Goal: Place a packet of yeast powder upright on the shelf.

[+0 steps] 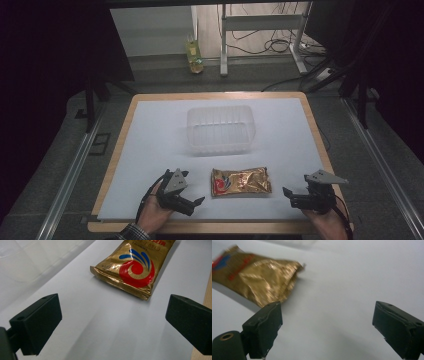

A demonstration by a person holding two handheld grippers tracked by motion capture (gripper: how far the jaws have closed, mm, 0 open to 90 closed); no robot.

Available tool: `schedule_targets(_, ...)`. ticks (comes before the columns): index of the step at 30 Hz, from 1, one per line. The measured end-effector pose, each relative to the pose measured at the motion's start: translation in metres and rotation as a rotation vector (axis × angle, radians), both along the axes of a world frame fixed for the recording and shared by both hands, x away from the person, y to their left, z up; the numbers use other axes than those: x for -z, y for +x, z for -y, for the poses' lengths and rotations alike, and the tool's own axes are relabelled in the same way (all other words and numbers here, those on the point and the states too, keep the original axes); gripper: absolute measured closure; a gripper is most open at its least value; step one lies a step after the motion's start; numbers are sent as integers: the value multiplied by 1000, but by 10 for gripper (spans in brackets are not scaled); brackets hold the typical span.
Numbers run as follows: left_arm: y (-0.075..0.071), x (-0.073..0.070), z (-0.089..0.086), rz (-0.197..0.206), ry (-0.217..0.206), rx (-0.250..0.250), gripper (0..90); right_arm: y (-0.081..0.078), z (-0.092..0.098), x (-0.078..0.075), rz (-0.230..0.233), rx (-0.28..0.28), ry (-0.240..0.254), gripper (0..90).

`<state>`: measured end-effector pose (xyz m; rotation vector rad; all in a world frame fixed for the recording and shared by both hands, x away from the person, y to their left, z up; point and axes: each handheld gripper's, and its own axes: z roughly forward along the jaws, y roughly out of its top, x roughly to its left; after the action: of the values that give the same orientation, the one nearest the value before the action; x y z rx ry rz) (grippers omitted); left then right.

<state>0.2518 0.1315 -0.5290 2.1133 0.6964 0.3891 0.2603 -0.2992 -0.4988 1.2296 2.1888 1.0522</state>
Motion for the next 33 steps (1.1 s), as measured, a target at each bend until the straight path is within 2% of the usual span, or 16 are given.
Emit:
schedule_targets(4,-1,-1,1,-1,-2,-9,9,-1,-9,0,13,-31,-4,84)
schedule_targets(9,-1,-2,3,1,5,-18,12,0,-6,4,-4,-80,-54,88)
schedule_targets(11,-1,-2,4,-4,2,-18,13,1,-4,5,-10,-88,-46,89)
schedule_targets(14,-1,-3,3,-12,-16,-16,14,2,-3,5,-11,-81,-30,88)
schedule_targets(20,0,-4,3,-20,-21,-29,26,2,-4,5,-4,-84,-35,88)
schedule_targets(26,1,-5,5,-14,-19,-39,59,2,-2,6,-18,-78,-28,88)
schedule_targets(33,5,-6,12,-10,-16,-19,147,3,-3,7,-23,-78,-37,88)
